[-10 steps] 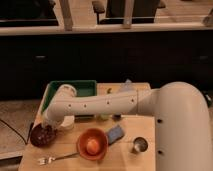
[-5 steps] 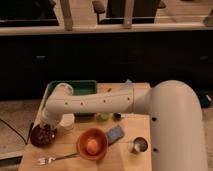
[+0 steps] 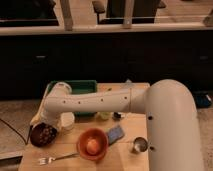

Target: Place grapes in purple bowl

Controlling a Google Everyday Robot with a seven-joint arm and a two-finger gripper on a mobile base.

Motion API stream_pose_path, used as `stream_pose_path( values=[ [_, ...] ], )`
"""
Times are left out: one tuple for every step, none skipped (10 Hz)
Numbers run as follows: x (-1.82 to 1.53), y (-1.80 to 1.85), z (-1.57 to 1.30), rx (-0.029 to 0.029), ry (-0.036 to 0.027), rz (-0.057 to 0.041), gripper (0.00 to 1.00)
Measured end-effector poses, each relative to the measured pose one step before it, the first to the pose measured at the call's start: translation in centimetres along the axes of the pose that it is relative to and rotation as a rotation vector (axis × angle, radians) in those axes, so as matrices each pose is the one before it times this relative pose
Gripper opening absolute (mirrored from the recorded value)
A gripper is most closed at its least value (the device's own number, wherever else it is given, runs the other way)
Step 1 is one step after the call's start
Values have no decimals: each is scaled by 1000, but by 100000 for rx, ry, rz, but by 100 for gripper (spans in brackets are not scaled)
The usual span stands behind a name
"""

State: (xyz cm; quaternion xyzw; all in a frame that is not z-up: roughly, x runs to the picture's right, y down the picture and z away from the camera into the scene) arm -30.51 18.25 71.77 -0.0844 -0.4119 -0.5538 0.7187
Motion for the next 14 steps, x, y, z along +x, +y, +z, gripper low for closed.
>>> stream_pose_path(
  values=[
    [79, 70, -62, -7, 35, 157, 80],
    [-34, 33, -10, -13, 107, -122, 80],
    [25, 39, -97, 307, 243, 47, 80],
    [53, 106, -93, 199, 253, 82, 80],
    [68, 94, -106, 266, 225, 162, 80],
    [58, -19, -140, 304, -39, 169, 80],
    [185, 127, -206, 164, 174, 406, 80],
    [111, 97, -120, 123, 45, 313, 80],
    [79, 60, -104, 101, 90, 247, 80],
    [-30, -38, 22, -5, -47, -80, 80],
    [-61, -77, 39, 12, -92, -155, 80],
    [-11, -20, 0, 16, -16, -22, 80],
    [22, 31, -19, -2, 37, 60, 80],
    [-13, -12, 12, -4, -24, -31, 80]
  ],
)
